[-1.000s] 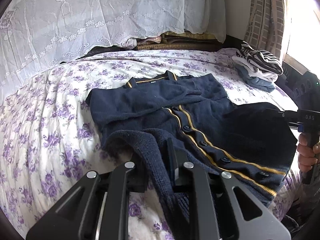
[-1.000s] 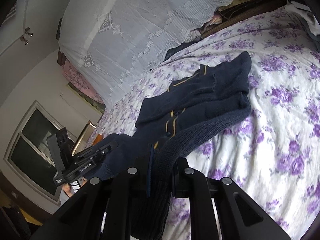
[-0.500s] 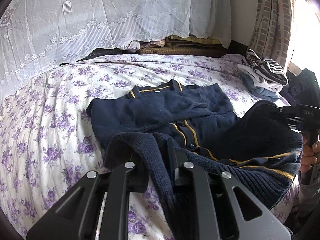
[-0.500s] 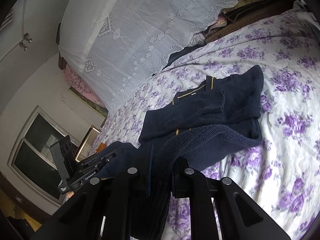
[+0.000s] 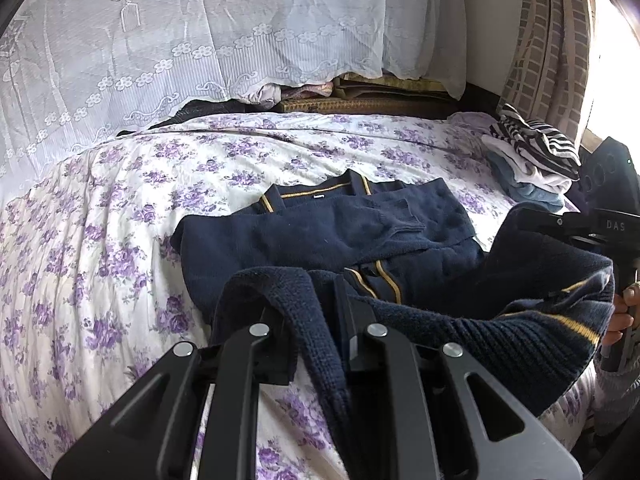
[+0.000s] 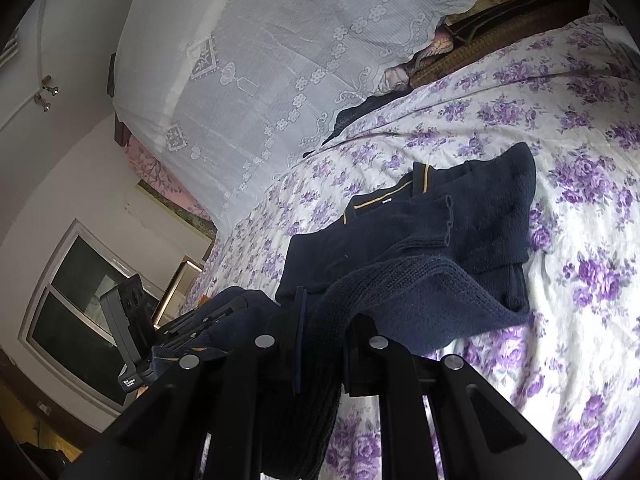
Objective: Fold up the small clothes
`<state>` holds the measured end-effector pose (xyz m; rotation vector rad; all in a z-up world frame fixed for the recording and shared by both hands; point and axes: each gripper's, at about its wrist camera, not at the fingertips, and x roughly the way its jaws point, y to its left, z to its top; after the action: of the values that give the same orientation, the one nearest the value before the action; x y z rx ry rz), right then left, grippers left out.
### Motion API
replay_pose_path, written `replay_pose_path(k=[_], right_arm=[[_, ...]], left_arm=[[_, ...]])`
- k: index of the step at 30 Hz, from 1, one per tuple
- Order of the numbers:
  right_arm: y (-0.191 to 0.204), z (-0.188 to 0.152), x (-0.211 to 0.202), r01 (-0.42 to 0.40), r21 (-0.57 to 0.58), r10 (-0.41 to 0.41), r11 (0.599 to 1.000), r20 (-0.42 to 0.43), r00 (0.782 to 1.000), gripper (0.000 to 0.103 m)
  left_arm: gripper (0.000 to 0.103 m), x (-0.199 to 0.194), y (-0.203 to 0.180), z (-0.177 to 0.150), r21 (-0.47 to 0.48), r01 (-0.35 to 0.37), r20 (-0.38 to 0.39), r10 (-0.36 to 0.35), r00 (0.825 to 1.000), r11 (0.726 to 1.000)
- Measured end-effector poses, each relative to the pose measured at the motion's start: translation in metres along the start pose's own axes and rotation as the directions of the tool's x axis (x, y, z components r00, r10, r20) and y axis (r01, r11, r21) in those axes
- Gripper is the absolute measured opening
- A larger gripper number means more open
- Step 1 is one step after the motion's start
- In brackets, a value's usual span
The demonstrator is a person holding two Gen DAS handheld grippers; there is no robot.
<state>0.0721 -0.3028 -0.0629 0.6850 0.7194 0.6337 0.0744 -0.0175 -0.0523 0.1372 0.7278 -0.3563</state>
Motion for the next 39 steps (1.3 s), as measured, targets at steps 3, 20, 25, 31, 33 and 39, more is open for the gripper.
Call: replay_pose_path(k=[3,20,25,31,33,39], right_arm=[[-0.002,0.007,0.003,0.000,0.009,0.000,1.000,-0.001,1.000,0.014],[-0.026,0.058,0.034,0.039,0.062,-0.038,0.997,-0.016,0.999,0.015],[-0.043,0.071,0.045,0.065,0.095,-0.063,0.993,-0.021,0.998,0.015],[-0.065,0.079,0.062,0.088,0.136,-0.083,0.987,-0.042,0.996,0.015],[-0.072,0.082,0.068,0.098,0.148,-0.091,0.984,-0.051,0.995,0.015],[-0.095,0.087,0.088,0.113,0.204,-0.098,0.972,-0.085,0.992,0.016]], left_arm=[[0.014,0.004,0.000,0.004,0.004,-0.002,-0.002,0.002,1.000,1.000],[0.014,0.046,0.023,0.039,-0.056,-0.016,-0.039,0.014,0.999,0.998],[0.014,0.067,0.034,0.044,-0.068,-0.034,-0.071,0.029,0.997,0.997],[0.014,0.096,0.043,0.050,-0.084,-0.032,-0.114,0.022,0.993,0.996],[0.014,0.104,0.045,0.052,-0.088,-0.030,-0.126,0.018,0.992,0.996],[0.020,0.133,0.057,0.051,-0.137,-0.011,-0.188,-0.016,0.982,0.991]])
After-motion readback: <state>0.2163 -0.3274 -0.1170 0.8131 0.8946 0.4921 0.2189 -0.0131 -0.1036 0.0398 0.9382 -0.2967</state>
